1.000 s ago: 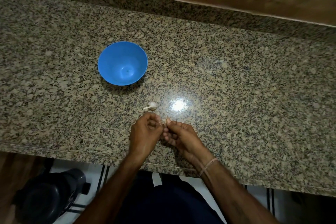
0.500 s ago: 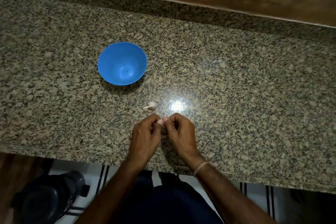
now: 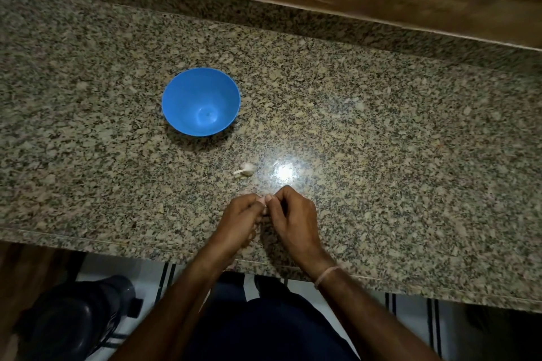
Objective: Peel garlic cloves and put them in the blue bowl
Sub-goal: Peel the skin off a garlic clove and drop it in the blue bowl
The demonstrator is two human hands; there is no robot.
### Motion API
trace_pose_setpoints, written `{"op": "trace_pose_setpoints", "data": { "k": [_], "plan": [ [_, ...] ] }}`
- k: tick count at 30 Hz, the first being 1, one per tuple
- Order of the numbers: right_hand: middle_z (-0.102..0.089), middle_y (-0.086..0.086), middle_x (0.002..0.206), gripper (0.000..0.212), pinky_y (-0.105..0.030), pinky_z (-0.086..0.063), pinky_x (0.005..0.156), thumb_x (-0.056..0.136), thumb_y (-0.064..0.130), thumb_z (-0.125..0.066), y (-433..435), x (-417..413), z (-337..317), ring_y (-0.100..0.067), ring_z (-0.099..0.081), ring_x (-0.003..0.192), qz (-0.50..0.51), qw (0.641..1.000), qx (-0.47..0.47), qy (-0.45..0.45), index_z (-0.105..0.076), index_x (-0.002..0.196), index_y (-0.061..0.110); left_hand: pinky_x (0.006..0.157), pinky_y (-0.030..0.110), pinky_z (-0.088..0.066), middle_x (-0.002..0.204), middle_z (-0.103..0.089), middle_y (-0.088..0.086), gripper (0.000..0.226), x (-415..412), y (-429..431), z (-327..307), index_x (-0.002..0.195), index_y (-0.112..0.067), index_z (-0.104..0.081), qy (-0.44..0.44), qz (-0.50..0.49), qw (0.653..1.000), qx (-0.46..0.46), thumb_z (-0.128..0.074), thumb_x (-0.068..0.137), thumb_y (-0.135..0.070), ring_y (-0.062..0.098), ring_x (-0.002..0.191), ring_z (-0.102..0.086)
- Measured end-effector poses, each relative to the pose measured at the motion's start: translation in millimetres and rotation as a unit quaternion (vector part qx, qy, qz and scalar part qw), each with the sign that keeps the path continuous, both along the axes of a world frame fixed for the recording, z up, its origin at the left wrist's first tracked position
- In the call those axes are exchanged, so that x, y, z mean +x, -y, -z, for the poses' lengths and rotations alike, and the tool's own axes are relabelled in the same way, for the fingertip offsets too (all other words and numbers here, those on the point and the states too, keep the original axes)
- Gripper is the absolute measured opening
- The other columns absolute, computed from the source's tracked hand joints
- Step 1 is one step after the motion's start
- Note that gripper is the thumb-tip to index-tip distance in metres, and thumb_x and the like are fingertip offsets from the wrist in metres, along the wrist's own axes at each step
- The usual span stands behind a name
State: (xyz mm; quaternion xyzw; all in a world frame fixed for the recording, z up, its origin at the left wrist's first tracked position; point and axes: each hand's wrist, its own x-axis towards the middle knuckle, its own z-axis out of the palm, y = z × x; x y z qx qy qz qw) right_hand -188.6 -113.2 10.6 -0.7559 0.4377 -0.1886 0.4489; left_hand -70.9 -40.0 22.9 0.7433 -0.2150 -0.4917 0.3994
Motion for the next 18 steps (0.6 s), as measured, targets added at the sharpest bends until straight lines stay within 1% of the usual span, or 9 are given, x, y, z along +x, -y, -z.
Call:
{"op": "trace_pose_setpoints", "data": {
  "k": [1,3,4,6,11,14,15,16,18],
  "plan": [
    [-0.055,0.005,0.061,0.030,-0.019,-0.032,0.050,0.103,0.022,-0.064,1.1,2.4,1.0,-0.006,-0.044,0.054,0.008,1.000,0.016,-0.016,-0.058,0.075,0.014,0.052,0.028,-0.031,0.066,-0.048,-0.002,0.033,-0.5,-0.5,-0.5,0.076,-0.014,-0.054,0.025,0.015,1.000,-0.004,-0.051,0.107,-0.025,0.009,0.054,-0.040],
    [-0.058,0.005,0.061,0.034,-0.016,-0.037,0.052,0.100,0.026,-0.066,7.5,8.9,-1.3,-0.002,-0.047,0.054,0.048,0.990,0.125,-0.047,-0.060,0.069,0.016,0.055,0.022,-0.032,0.069,-0.051,-0.007,0.027,-1.4,-5.2,-0.8,0.082,-0.013,-0.054,0.176,0.062,0.981,-0.044,-0.051,0.107,-0.023,0.006,0.058,-0.043],
    [-0.061,0.003,0.060,0.036,-0.019,-0.043,0.056,0.099,0.027,-0.067,10.0,11.5,-1.1,-0.003,-0.051,0.055,0.068,0.976,0.204,-0.041,-0.062,0.065,0.017,0.055,0.016,-0.032,0.071,-0.053,-0.009,0.023,-1.4,-8.1,-0.2,0.084,-0.015,-0.056,0.242,0.075,0.965,-0.068,-0.052,0.106,-0.022,0.005,0.062,-0.048],
    [-0.066,-0.005,0.062,0.036,-0.031,-0.051,0.061,0.100,0.029,-0.068,9.8,15.4,-2.1,-0.014,-0.060,0.058,0.091,0.939,0.331,0.007,-0.068,0.068,0.012,0.057,0.014,-0.039,0.075,-0.060,-0.011,0.021,2.2,-10.3,-2.5,0.087,-0.019,-0.060,0.276,0.059,0.955,-0.094,-0.055,0.106,-0.025,0.004,0.068,-0.057],
    [-0.076,-0.015,0.080,0.025,-0.039,-0.064,0.075,0.099,0.022,-0.071,2.0,17.2,-6.9,-0.020,-0.072,0.071,0.087,0.939,0.325,0.078,-0.072,0.094,-0.002,0.050,0.011,-0.039,0.060,-0.057,-0.011,0.025,14.4,-8.6,-9.6,0.079,-0.017,-0.063,0.209,0.013,0.976,-0.058,-0.061,0.102,-0.023,-0.003,0.059,-0.058],
    [-0.073,-0.006,0.078,0.018,-0.039,-0.061,0.072,0.100,0.021,-0.069,-0.9,21.6,-5.3,-0.019,-0.069,0.072,0.044,0.971,0.229,0.056,-0.070,0.091,0.005,0.052,0.029,-0.045,0.063,-0.063,0.000,0.028,23.2,-9.0,-9.3,0.077,-0.012,-0.066,0.179,0.007,0.983,-0.037,-0.062,0.100,-0.026,0.011,0.058,-0.059],
    [-0.070,-0.002,0.078,0.018,-0.039,-0.057,0.071,0.101,0.023,-0.066,-3.0,23.9,-2.8,-0.017,-0.066,0.073,0.030,0.980,0.190,0.044,-0.068,0.090,0.009,0.054,0.035,-0.046,0.064,-0.064,0.003,0.030,27.7,-9.4,-7.8,0.075,-0.012,-0.066,0.146,0.008,0.989,-0.030,-0.062,0.100,-0.027,0.017,0.059,-0.060],
    [-0.066,0.002,0.079,0.018,-0.037,-0.053,0.070,0.103,0.024,-0.062,-5.8,26.6,-2.3,-0.014,-0.061,0.073,0.019,0.985,0.168,0.039,-0.065,0.090,0.012,0.054,0.034,-0.044,0.063,-0.064,0.003,0.032,32.4,-9.3,-7.6,0.071,-0.013,-0.066,0.095,0.007,0.995,-0.025,-0.061,0.100,-0.025,0.021,0.057,-0.059],
    [-0.060,0.006,0.079,0.021,-0.034,-0.045,0.069,0.104,0.028,-0.054,-12.6,31.9,-1.0,-0.010,-0.054,0.074,0.013,0.986,0.157,0.050,-0.059,0.089,0.014,0.057,0.031,-0.043,0.062,-0.064,0.000,0.032,41.5,-8.6,-9.3,0.071,-0.015,-0.066,-0.009,0.009,1.000,-0.024,-0.058,0.101,-0.019,0.017,0.058,-0.057]
  ]
}}
